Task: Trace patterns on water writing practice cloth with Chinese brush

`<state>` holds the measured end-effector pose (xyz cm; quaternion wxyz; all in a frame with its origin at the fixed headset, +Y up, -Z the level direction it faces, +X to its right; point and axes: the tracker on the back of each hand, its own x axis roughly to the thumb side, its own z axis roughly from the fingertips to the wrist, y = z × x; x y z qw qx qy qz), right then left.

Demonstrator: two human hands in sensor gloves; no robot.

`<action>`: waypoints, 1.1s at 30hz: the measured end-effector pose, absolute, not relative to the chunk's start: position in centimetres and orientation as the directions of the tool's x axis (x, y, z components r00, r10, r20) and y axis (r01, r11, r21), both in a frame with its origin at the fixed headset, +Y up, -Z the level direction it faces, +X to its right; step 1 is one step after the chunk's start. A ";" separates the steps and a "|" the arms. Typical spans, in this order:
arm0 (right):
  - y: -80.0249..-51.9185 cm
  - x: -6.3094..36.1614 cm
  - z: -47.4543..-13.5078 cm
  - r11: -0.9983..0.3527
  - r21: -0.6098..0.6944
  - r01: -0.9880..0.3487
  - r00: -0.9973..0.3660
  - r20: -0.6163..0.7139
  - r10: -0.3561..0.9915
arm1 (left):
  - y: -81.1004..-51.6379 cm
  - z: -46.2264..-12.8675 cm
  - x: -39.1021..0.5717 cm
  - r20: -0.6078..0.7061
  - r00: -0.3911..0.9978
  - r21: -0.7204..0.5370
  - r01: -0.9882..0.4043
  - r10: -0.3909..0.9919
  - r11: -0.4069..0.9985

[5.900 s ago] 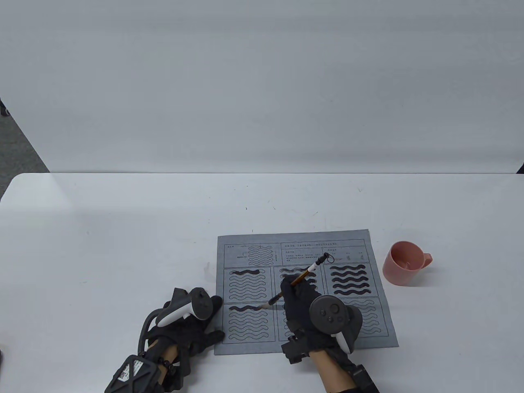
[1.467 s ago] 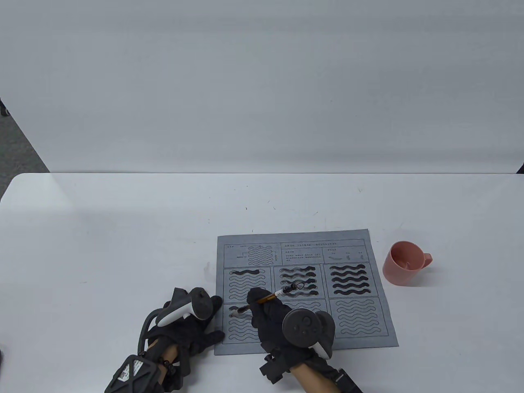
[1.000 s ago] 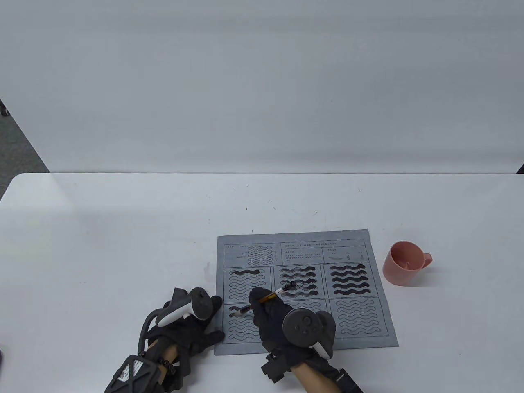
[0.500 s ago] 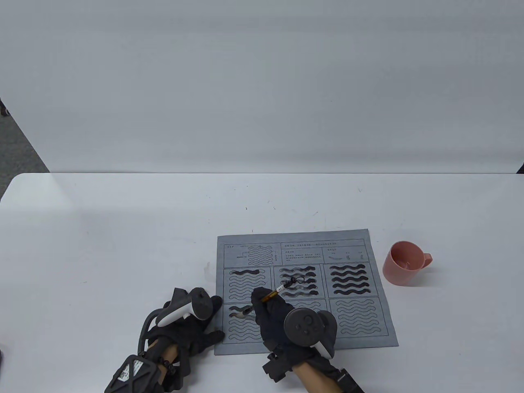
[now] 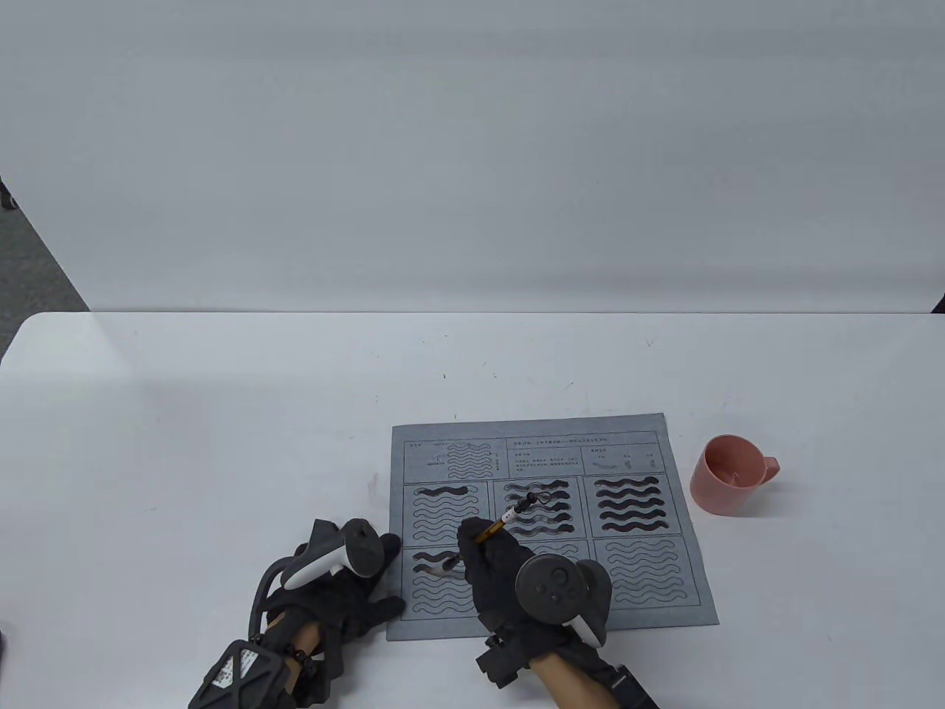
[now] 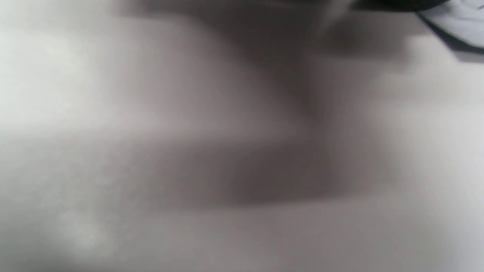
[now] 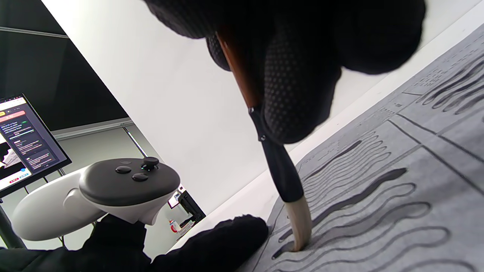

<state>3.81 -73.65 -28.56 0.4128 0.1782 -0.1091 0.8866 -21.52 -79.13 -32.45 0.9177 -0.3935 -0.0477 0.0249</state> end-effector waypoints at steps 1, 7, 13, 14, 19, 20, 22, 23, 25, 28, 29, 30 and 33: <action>-73.6 3.8 -28.6 -0.635 -0.047 -0.771 -0.596 0.405 0.693 | -79.1 -32.5 -21.5 0.068 0.994 -0.725 -0.008 0.083 0.689; -73.6 4.0 -28.6 -0.634 -0.054 -0.771 -0.598 0.403 0.693 | -79.1 -32.4 -21.5 0.068 0.994 -0.725 -0.008 0.083 0.689; -73.6 4.2 -28.7 -0.635 -0.059 -0.770 -0.601 0.401 0.691 | -79.1 -32.4 -21.5 0.068 0.994 -0.724 -0.008 0.083 0.689; -73.6 4.2 -28.7 -0.635 -0.059 -0.770 -0.601 0.400 0.692 | -79.1 -32.4 -21.5 0.068 0.994 -0.724 -0.008 0.083 0.689; -73.6 4.3 -28.7 -0.635 -0.063 -0.770 -0.602 0.401 0.690 | -79.1 -32.4 -21.5 0.068 0.994 -0.724 -0.008 0.083 0.689; -73.6 4.4 -28.7 -0.638 -0.066 -0.767 -0.605 0.402 0.687 | -79.1 -32.4 -21.5 0.068 0.994 -0.724 -0.008 0.083 0.689; -73.5 4.4 -28.8 -0.641 -0.071 -0.764 -0.610 0.403 0.682 | -79.1 -32.4 -21.5 0.068 0.994 -0.724 -0.008 0.083 0.689; -73.6 4.5 -28.8 -0.642 -0.073 -0.763 -0.611 0.402 0.681 | -79.1 -32.4 -21.5 0.068 0.994 -0.724 -0.008 0.083 0.689; -73.6 4.6 -28.9 -0.641 -0.075 -0.764 -0.612 0.400 0.682 | -79.1 -32.4 -21.5 0.068 0.994 -0.724 -0.008 0.083 0.689; -73.6 4.7 -28.9 -0.640 -0.078 -0.765 -0.612 0.397 0.684 | -79.1 -32.4 -21.5 0.068 0.994 -0.724 -0.008 0.083 0.689; -73.6 4.8 -29.0 -0.640 -0.079 -0.764 -0.613 0.396 0.683 | -79.1 -32.4 -21.5 0.068 0.994 -0.724 -0.008 0.083 0.689; -73.6 4.8 -29.0 -0.641 -0.081 -0.763 -0.615 0.396 0.682 | -79.1 -32.4 -21.5 0.068 0.994 -0.724 -0.008 0.083 0.689; -73.6 4.8 -29.0 -0.644 -0.086 -0.760 -0.619 0.398 0.677 | -79.1 -32.4 -21.5 0.068 0.994 -0.724 -0.008 0.083 0.689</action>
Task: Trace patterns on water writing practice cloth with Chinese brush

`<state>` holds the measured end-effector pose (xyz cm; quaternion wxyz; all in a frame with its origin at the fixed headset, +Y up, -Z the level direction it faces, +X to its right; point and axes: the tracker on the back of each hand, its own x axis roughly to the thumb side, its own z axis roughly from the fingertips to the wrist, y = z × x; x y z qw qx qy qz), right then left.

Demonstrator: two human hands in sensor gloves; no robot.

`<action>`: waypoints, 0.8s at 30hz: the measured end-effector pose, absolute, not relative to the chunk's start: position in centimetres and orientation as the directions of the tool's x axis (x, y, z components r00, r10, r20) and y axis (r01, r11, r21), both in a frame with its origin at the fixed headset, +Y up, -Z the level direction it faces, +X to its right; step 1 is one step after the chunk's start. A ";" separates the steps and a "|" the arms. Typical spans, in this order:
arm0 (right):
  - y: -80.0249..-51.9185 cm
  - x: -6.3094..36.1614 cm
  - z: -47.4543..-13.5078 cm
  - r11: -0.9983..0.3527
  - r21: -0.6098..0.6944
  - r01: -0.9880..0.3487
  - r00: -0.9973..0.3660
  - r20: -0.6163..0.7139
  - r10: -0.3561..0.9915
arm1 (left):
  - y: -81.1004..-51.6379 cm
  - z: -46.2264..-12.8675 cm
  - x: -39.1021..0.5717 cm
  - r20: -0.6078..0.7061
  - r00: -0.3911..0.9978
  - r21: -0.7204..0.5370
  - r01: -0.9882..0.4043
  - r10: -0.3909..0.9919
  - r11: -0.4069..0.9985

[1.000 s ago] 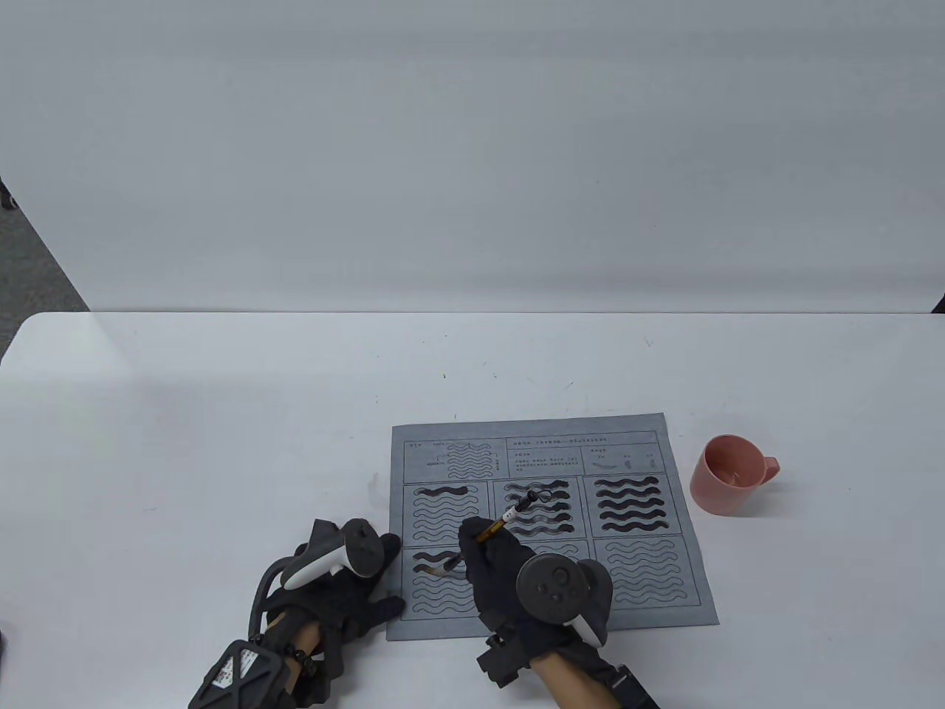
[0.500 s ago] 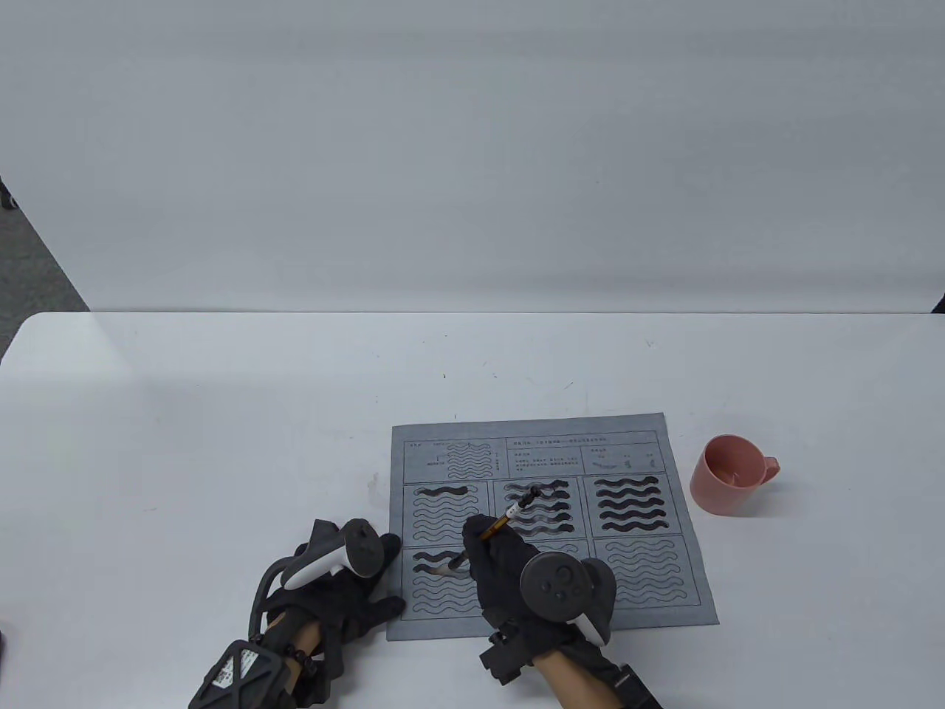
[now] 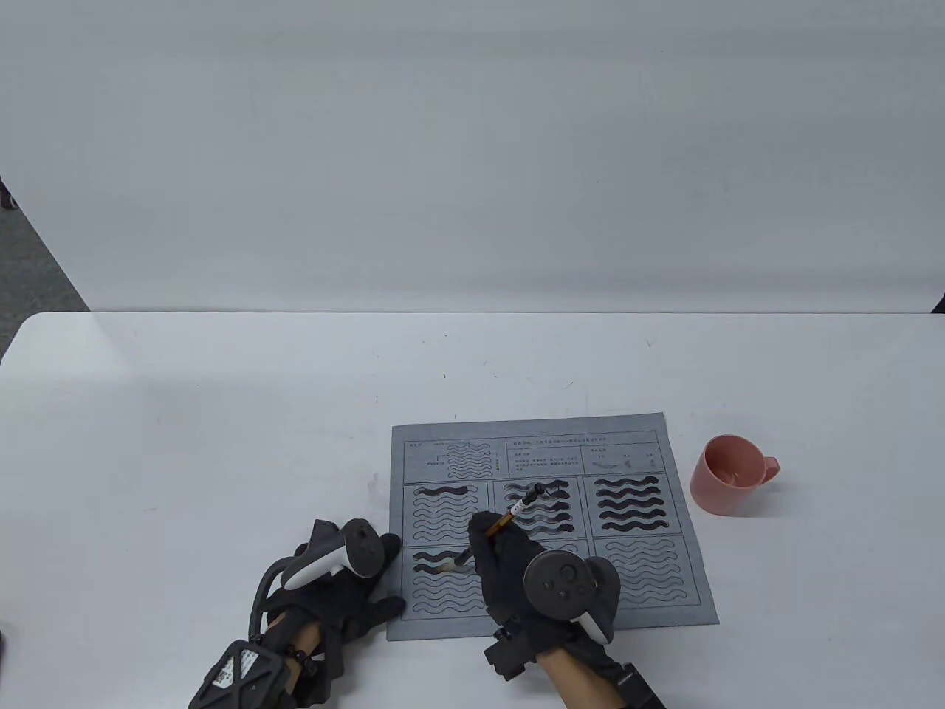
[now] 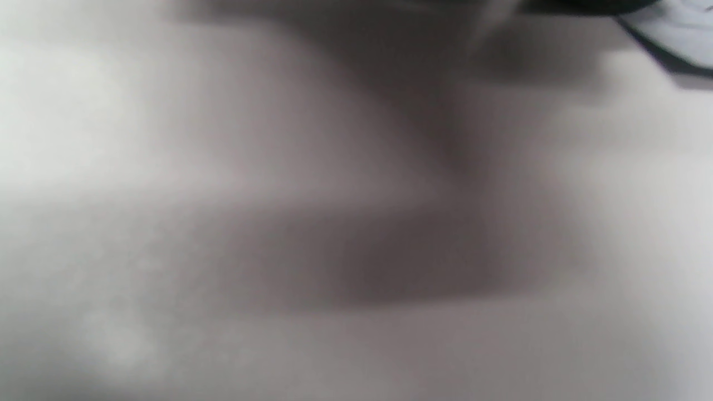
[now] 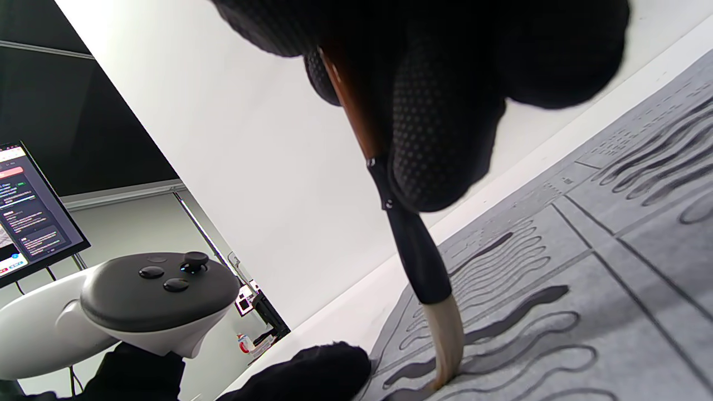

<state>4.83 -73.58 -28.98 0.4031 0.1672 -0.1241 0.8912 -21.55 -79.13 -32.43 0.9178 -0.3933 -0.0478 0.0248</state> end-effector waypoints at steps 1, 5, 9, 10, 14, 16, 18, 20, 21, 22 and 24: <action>-73.6 4.8 -29.0 -0.645 -0.087 -0.759 -0.620 0.398 0.676 | -79.1 -32.4 -21.5 0.068 0.994 -0.724 -0.008 0.083 0.689; -73.5 4.9 -29.0 -0.649 -0.093 -0.755 -0.625 0.401 0.670 | -79.1 -32.4 -21.5 0.068 0.994 -0.724 -0.008 0.083 0.689; -73.5 4.9 -29.0 -0.650 -0.098 -0.753 -0.628 0.402 0.667 | -79.1 -32.4 -21.5 0.068 0.994 -0.724 -0.008 0.083 0.689; -73.5 5.0 -29.1 -0.652 -0.100 -0.751 -0.630 0.402 0.664 | -79.1 -32.4 -21.5 0.068 0.994 -0.724 -0.008 0.083 0.689; -73.5 5.1 -29.1 -0.655 -0.106 -0.748 -0.635 0.402 0.660 | -79.1 -32.4 -21.5 0.068 0.994 -0.724 -0.008 0.083 0.689; -73.5 5.1 -29.1 -0.650 -0.112 -0.751 -0.632 0.404 0.661 | -79.1 -32.4 -21.5 0.068 0.994 -0.724 -0.008 0.083 0.689; -73.5 5.2 -29.1 -0.650 -0.116 -0.751 -0.633 0.405 0.660 | -79.1 -32.4 -21.5 0.068 0.994 -0.724 -0.008 0.083 0.689; -73.5 5.2 -29.1 -0.649 -0.119 -0.751 -0.634 0.404 0.660 | -79.1 -32.4 -21.5 0.068 0.994 -0.724 -0.008 0.083 0.689; -73.5 5.2 -29.1 -0.648 -0.119 -0.752 -0.633 0.404 0.661 | -79.1 -32.4 -21.5 0.068 0.994 -0.724 -0.008 0.083 0.689; -73.5 5.3 -29.1 -0.647 -0.120 -0.753 -0.633 0.403 0.661 | -79.1 -32.4 -21.5 0.068 0.994 -0.724 -0.008 0.083 0.689; -73.4 5.3 -29.1 -0.648 -0.123 -0.752 -0.634 0.403 0.660 | -79.1 -32.4 -21.5 0.068 0.994 -0.724 -0.008 0.083 0.689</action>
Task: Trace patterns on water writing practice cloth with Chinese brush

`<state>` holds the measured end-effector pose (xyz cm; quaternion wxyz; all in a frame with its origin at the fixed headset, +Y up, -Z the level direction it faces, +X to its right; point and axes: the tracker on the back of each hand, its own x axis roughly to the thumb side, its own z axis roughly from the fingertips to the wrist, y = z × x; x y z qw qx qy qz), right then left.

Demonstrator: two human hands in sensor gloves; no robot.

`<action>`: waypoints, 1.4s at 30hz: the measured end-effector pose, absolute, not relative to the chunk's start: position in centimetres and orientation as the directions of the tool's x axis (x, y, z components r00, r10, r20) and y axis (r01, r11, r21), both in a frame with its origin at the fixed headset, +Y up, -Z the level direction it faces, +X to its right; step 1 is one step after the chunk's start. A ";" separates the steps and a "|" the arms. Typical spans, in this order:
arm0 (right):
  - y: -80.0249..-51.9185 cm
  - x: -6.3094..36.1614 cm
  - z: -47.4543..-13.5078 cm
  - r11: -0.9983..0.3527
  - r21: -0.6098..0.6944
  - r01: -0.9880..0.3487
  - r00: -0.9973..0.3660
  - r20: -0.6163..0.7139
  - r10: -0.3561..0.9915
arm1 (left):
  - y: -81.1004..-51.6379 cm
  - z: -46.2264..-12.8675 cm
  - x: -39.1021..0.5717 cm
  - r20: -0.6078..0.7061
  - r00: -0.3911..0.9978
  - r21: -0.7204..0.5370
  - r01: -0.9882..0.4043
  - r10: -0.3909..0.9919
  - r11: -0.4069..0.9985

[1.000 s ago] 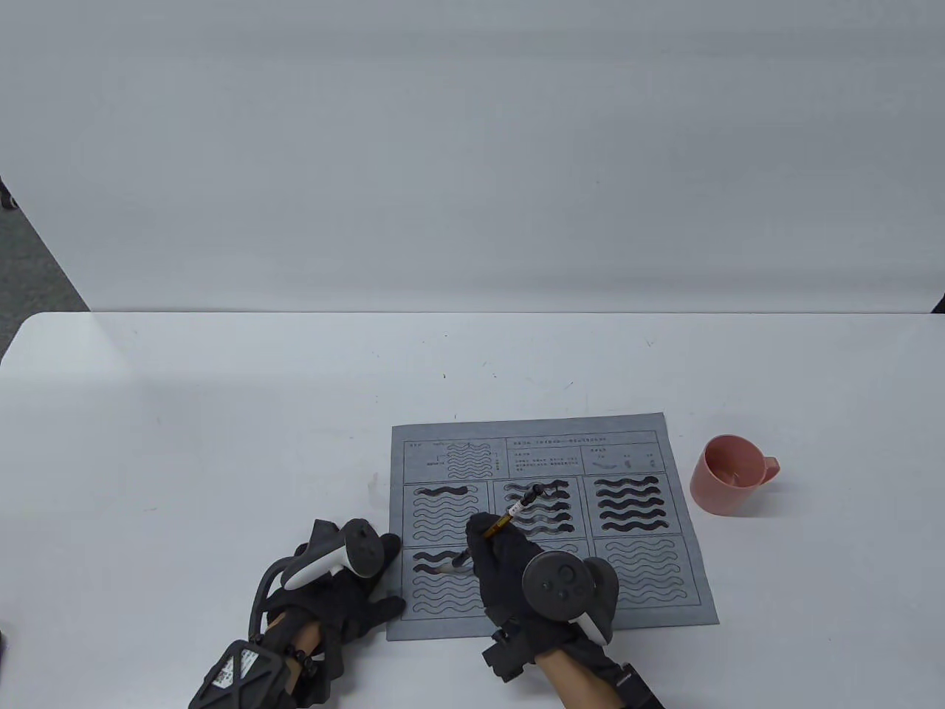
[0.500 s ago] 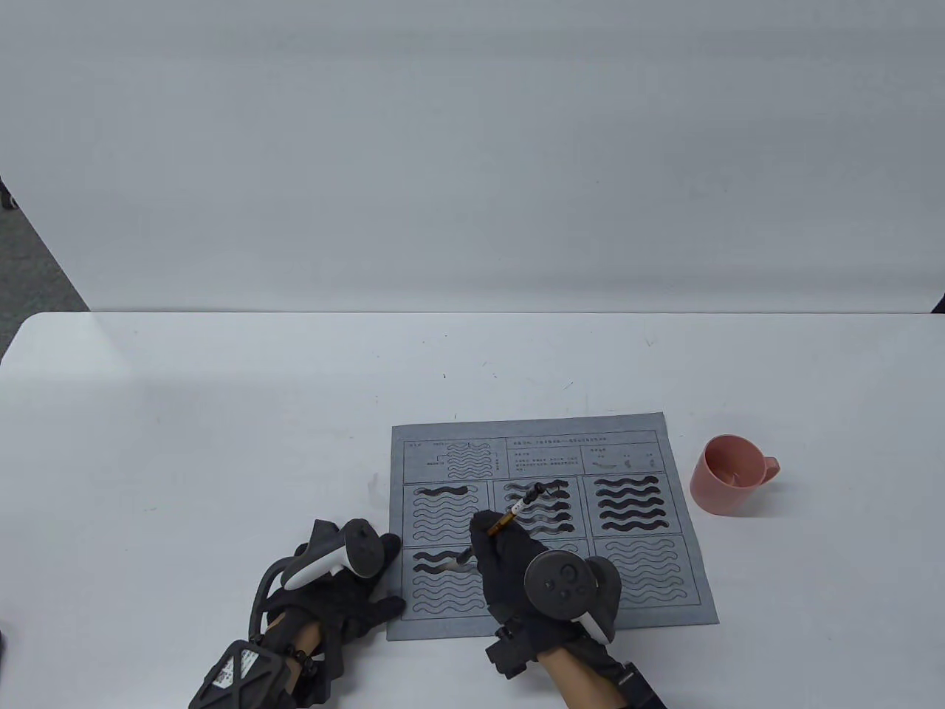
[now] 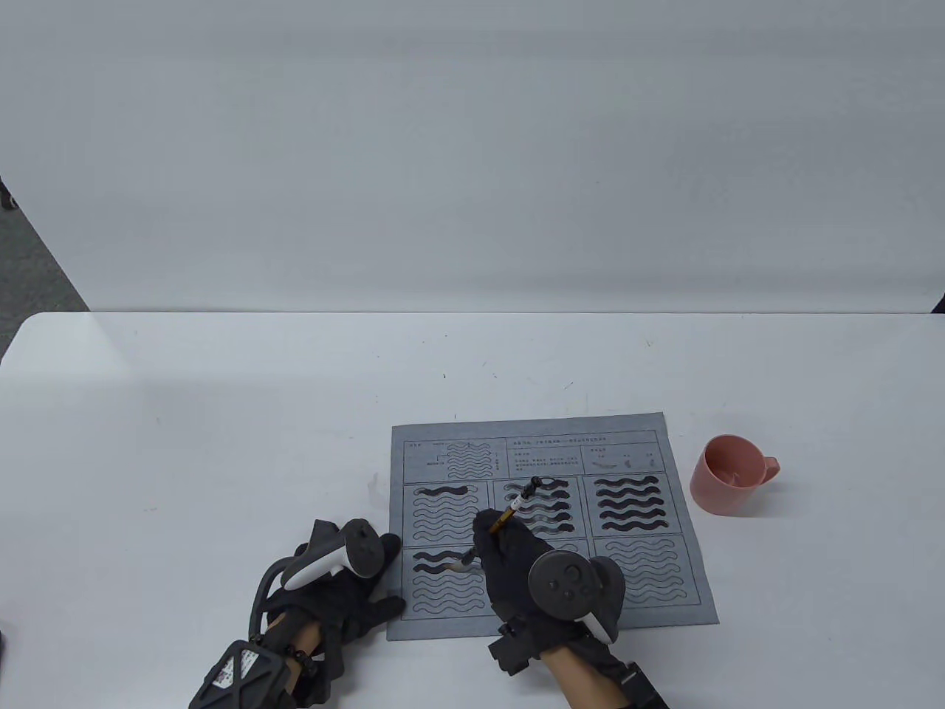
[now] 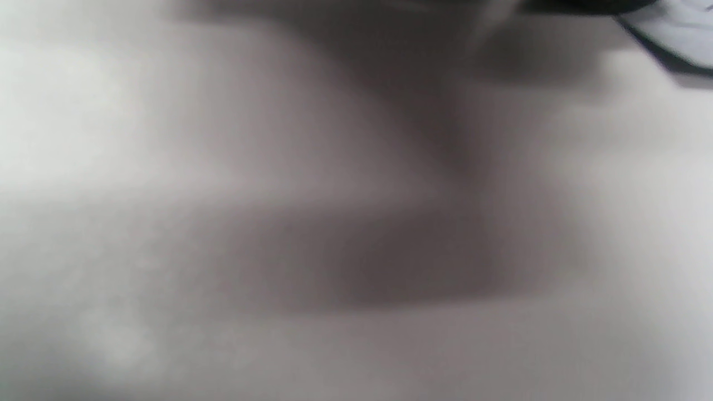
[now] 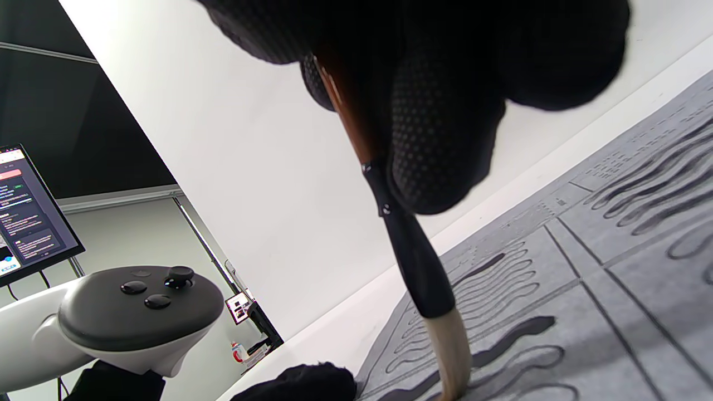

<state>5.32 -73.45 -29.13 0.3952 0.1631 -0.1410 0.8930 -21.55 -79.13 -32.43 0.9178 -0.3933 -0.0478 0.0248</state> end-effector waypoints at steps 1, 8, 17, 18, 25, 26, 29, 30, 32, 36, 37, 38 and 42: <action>-73.4 5.3 -29.1 -0.648 -0.123 -0.752 -0.635 0.402 0.660 | -79.1 -32.4 -21.5 0.068 0.994 -0.724 -0.008 0.083 0.689; -73.4 5.5 -29.2 -0.647 -0.126 -0.752 -0.635 0.401 0.660 | -79.1 -32.4 -21.5 0.068 0.994 -0.724 -0.008 0.083 0.689; -73.4 5.6 -29.2 -0.649 -0.132 -0.749 -0.640 0.402 0.655 | -79.1 -32.4 -21.5 0.068 0.994 -0.724 -0.008 0.083 0.689; -73.4 5.6 -29.2 -0.650 -0.134 -0.748 -0.640 0.402 0.655 | -79.1 -32.4 -21.5 0.068 0.994 -0.724 -0.008 0.083 0.689; -73.3 5.7 -29.2 -0.654 -0.142 -0.743 -0.647 0.401 0.648 | -79.1 -32.4 -21.5 0.068 0.994 -0.724 -0.008 0.083 0.689; -73.3 5.8 -29.2 -0.654 -0.144 -0.743 -0.648 0.402 0.647 | -79.1 -32.4 -21.5 0.068 0.994 -0.724 -0.008 0.083 0.689; -73.3 5.8 -29.2 -0.655 -0.146 -0.742 -0.649 0.400 0.646 | -79.1 -32.4 -21.5 0.068 0.994 -0.724 -0.008 0.083 0.689; -73.3 5.9 -29.2 -0.654 -0.147 -0.742 -0.650 0.400 0.647 | -79.1 -32.4 -21.5 0.068 0.994 -0.724 -0.008 0.083 0.689; -73.3 5.9 -29.2 -0.656 -0.147 -0.741 -0.651 0.398 0.646 | -79.1 -32.4 -21.5 0.068 0.994 -0.724 -0.008 0.083 0.689; -73.3 5.9 -29.2 -0.657 -0.147 -0.740 -0.652 0.399 0.645 | -79.1 -32.4 -21.5 0.067 0.994 -0.723 -0.008 0.083 0.691; -73.3 5.9 -29.2 -0.658 -0.148 -0.739 -0.653 0.399 0.643 | -79.2 -32.4 -21.5 0.067 0.994 -0.723 -0.009 0.083 0.691; -73.3 5.9 -29.3 -0.658 -0.150 -0.738 -0.654 0.400 0.642 | -79.2 -32.4 -21.5 0.067 0.994 -0.723 -0.009 0.083 0.691; -73.3 6.0 -29.3 -0.660 -0.152 -0.736 -0.657 0.399 0.640 | -79.2 -32.4 -21.5 0.067 0.994 -0.723 -0.009 0.083 0.691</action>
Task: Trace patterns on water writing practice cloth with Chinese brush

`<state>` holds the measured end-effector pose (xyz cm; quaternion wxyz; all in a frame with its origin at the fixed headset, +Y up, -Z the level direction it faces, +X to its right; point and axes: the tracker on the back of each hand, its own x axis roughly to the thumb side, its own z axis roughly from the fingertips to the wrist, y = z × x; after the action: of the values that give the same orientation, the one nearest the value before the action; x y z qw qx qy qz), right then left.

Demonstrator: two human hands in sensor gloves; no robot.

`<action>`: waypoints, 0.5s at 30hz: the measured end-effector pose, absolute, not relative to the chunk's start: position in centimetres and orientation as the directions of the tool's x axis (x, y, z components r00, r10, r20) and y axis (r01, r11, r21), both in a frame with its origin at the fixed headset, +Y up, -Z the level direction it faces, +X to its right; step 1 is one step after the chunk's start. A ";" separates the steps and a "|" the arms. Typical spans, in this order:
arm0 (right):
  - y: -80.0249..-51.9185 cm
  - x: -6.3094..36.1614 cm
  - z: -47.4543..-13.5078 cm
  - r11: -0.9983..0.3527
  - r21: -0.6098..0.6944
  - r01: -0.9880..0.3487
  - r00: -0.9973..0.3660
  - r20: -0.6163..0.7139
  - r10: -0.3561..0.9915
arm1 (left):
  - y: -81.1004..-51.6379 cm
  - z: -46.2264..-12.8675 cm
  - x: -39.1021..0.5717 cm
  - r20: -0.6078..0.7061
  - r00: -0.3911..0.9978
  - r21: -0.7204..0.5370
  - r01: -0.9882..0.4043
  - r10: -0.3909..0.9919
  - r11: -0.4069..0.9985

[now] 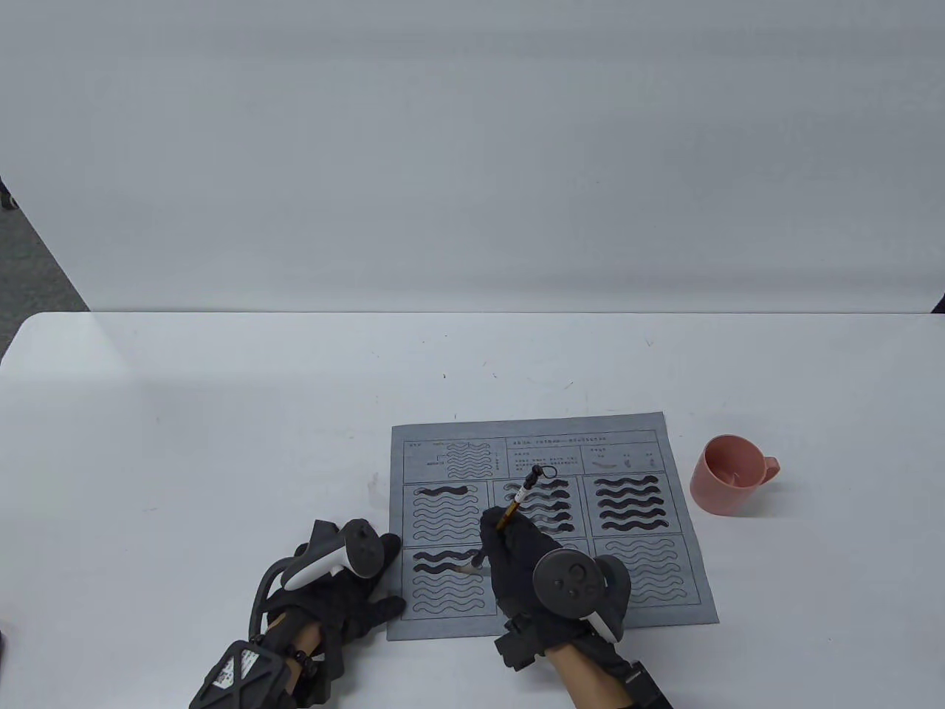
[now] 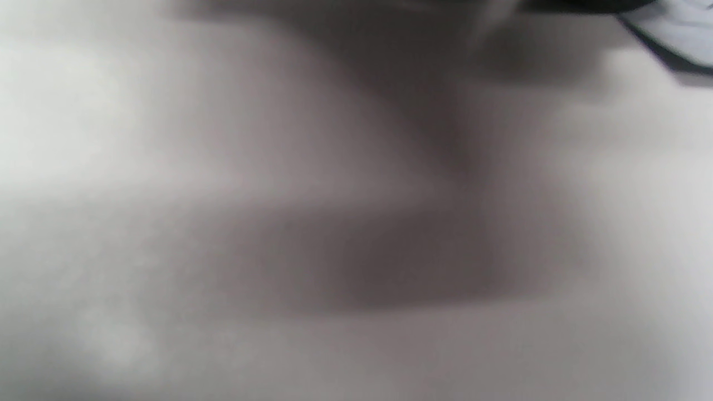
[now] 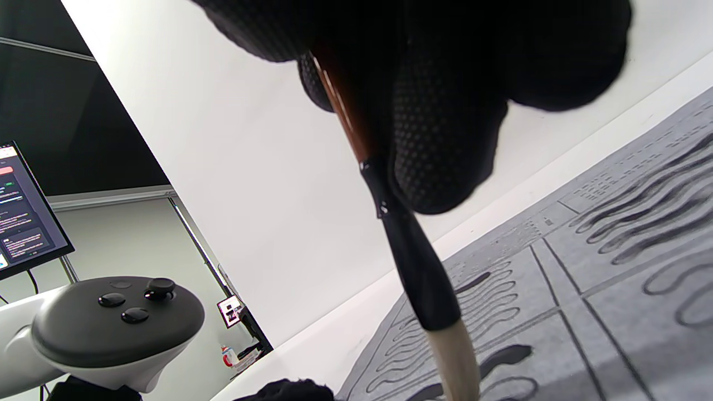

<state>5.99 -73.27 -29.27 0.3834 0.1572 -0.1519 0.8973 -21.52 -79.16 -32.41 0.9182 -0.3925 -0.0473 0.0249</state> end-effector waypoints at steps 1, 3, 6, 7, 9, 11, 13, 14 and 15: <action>-73.3 6.0 -29.3 -0.660 -0.153 -0.735 -0.657 0.398 0.640 | -79.2 -32.4 -21.5 0.067 0.994 -0.723 -0.009 0.083 0.691; -73.2 6.0 -29.3 -0.661 -0.156 -0.734 -0.659 0.397 0.639 | -79.2 -32.4 -21.5 0.067 0.994 -0.723 -0.009 0.083 0.691; -73.2 6.1 -29.3 -0.662 -0.159 -0.733 -0.661 0.397 0.637 | -79.2 -32.4 -21.5 0.067 0.994 -0.723 -0.009 0.083 0.691; -73.2 6.1 -29.3 -0.662 -0.159 -0.732 -0.662 0.397 0.636 | -79.2 -32.4 -21.5 0.067 0.994 -0.723 -0.009 0.083 0.691; -73.2 6.1 -29.3 -0.662 -0.161 -0.732 -0.662 0.396 0.637 | -79.2 -32.4 -21.5 0.067 0.994 -0.723 -0.009 0.083 0.691; -73.2 6.2 -29.3 -0.662 -0.164 -0.731 -0.663 0.396 0.635 | -79.2 -32.4 -21.5 0.067 0.994 -0.723 -0.009 0.083 0.691; -73.2 6.2 -29.3 -0.661 -0.167 -0.731 -0.664 0.397 0.634 | -79.2 -32.4 -21.5 0.067 0.994 -0.723 -0.009 0.083 0.691; -73.2 6.2 -29.3 -0.660 -0.171 -0.732 -0.664 0.398 0.633 | -79.2 -32.4 -21.5 0.067 0.994 -0.723 -0.009 0.083 0.691; -73.2 6.2 -29.3 -0.658 -0.175 -0.732 -0.664 0.401 0.632 | -79.2 -32.4 -21.5 0.067 0.994 -0.723 -0.009 0.083 0.691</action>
<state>6.23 -73.17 -29.32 0.3800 0.1544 -0.1627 0.8974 -21.52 -79.16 -32.41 0.9182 -0.3925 -0.0473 0.0249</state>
